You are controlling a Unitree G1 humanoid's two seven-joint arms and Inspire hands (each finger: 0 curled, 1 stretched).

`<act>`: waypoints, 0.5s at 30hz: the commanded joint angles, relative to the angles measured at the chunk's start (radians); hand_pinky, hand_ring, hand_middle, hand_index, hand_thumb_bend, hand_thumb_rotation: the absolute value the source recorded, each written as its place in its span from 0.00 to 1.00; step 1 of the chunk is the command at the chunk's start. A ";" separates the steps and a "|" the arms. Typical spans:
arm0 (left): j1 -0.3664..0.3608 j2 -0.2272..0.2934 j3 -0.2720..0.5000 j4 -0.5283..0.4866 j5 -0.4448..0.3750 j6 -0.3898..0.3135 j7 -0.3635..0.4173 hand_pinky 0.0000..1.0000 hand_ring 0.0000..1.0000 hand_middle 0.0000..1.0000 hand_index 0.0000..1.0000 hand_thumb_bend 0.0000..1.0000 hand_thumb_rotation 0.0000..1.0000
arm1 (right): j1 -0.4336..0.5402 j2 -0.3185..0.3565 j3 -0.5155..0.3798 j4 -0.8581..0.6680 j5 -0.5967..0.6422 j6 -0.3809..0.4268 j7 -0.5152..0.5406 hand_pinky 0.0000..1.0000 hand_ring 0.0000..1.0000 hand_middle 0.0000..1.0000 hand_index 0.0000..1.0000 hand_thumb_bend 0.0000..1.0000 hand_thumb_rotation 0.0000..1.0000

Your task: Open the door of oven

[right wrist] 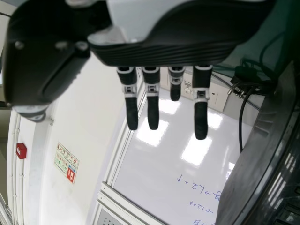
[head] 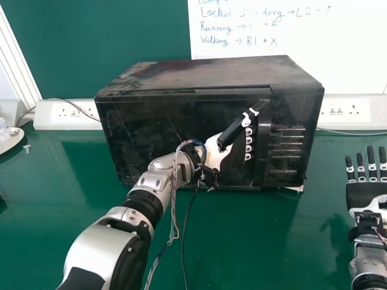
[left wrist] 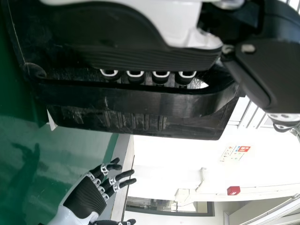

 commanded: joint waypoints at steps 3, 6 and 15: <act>-0.025 -0.022 -0.009 0.005 0.008 0.008 -0.014 0.47 0.72 0.79 0.78 0.92 0.93 | -0.001 0.010 -0.002 -0.005 0.004 0.000 0.003 0.89 0.92 0.96 0.95 1.00 0.88; -0.025 -0.027 -0.010 0.006 0.008 0.009 -0.014 0.47 0.72 0.79 0.77 0.91 0.94 | -0.001 0.010 -0.001 -0.006 0.002 -0.002 -0.003 0.87 0.90 0.95 0.95 1.00 0.88; -0.027 -0.034 -0.002 0.009 0.000 0.017 -0.021 0.47 0.71 0.78 0.77 0.91 0.93 | 0.000 0.011 0.003 -0.007 -0.002 -0.009 -0.013 0.87 0.91 0.94 0.94 1.00 0.88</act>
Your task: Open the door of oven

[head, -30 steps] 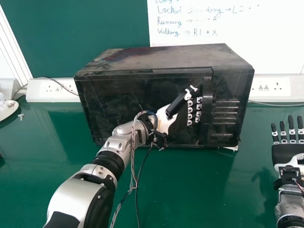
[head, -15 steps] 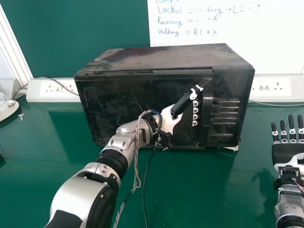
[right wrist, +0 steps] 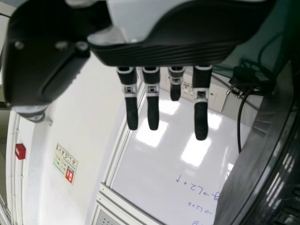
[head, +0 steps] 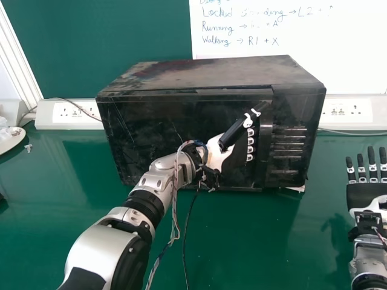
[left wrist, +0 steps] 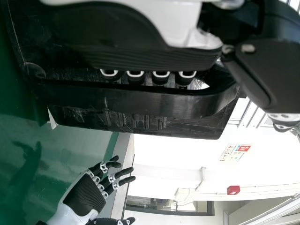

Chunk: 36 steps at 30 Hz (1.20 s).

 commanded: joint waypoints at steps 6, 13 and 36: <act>-0.024 -0.024 0.004 0.012 -0.005 0.034 -0.016 0.47 0.72 0.78 0.79 0.91 0.93 | -0.001 0.012 0.000 -0.009 0.002 -0.002 0.004 0.86 0.88 0.93 0.93 1.00 0.89; -0.024 -0.027 0.006 0.006 -0.010 0.035 -0.027 0.47 0.71 0.78 0.79 0.92 0.93 | -0.001 0.013 0.004 -0.008 -0.003 -0.017 -0.004 0.82 0.82 0.86 0.91 1.00 0.89; -0.016 -0.016 0.041 -0.009 -0.040 0.065 -0.073 0.47 0.69 0.77 0.82 0.92 0.95 | -0.007 0.013 0.008 -0.007 -0.005 -0.021 -0.042 0.63 0.65 0.70 0.77 1.00 0.87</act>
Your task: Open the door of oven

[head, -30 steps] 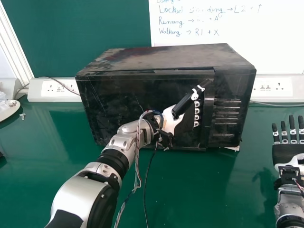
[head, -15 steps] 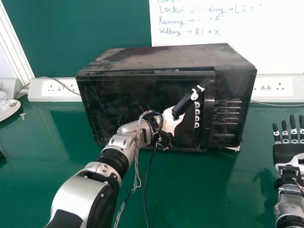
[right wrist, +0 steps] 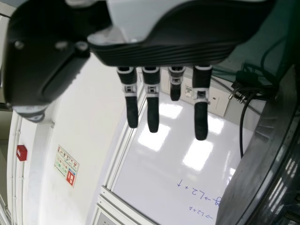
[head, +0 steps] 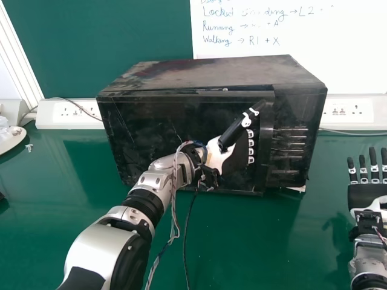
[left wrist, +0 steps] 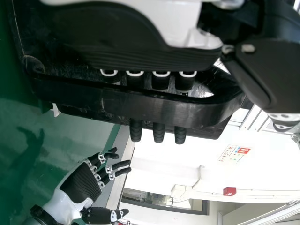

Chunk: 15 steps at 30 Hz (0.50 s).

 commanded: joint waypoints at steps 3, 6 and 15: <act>-0.011 -0.017 0.006 -0.011 -0.017 0.001 -0.027 0.47 0.69 0.76 0.81 0.92 0.94 | -0.007 0.014 0.003 -0.009 -0.003 -0.004 -0.011 0.60 0.63 0.67 0.73 1.00 0.87; -0.011 -0.019 0.006 -0.010 -0.015 0.001 -0.025 0.47 0.69 0.76 0.81 0.92 0.94 | -0.007 0.014 0.004 -0.012 -0.003 0.000 -0.019 0.56 0.60 0.64 0.69 1.00 0.88; -0.009 -0.017 0.010 -0.014 -0.020 0.014 -0.036 0.45 0.69 0.77 0.81 0.91 0.94 | -0.007 0.016 0.010 -0.018 -0.008 -0.004 -0.033 0.49 0.55 0.60 0.62 1.00 0.89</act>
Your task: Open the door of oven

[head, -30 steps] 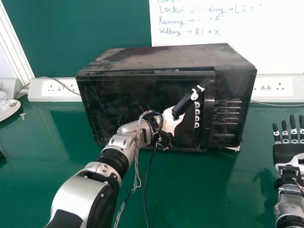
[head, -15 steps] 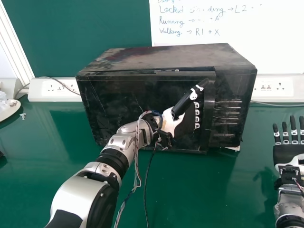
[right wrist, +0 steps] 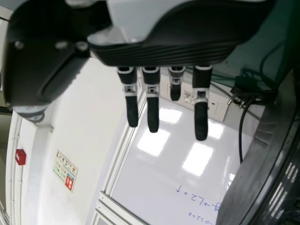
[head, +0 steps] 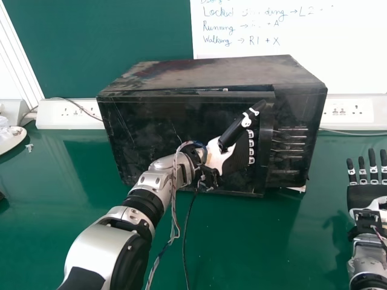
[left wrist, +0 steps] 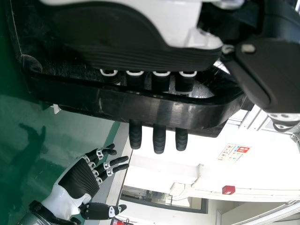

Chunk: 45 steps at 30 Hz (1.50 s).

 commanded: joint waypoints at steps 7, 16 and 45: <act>0.010 -0.003 0.007 -0.024 -0.024 -0.011 -0.063 0.44 0.69 0.77 0.79 0.92 0.94 | -0.005 0.008 0.007 -0.009 -0.008 -0.005 -0.009 0.43 0.52 0.58 0.62 1.00 0.90; 0.036 0.029 0.014 -0.060 -0.044 -0.003 -0.131 0.44 0.69 0.76 0.77 0.91 0.92 | -0.005 0.006 0.007 -0.009 -0.009 -0.007 -0.017 0.42 0.50 0.57 0.62 1.00 0.90; 0.137 0.117 0.025 -0.171 -0.110 0.017 -0.410 0.48 0.68 0.76 0.78 0.88 0.91 | -0.006 0.004 0.007 -0.011 -0.008 -0.004 -0.020 0.40 0.48 0.56 0.64 1.00 0.89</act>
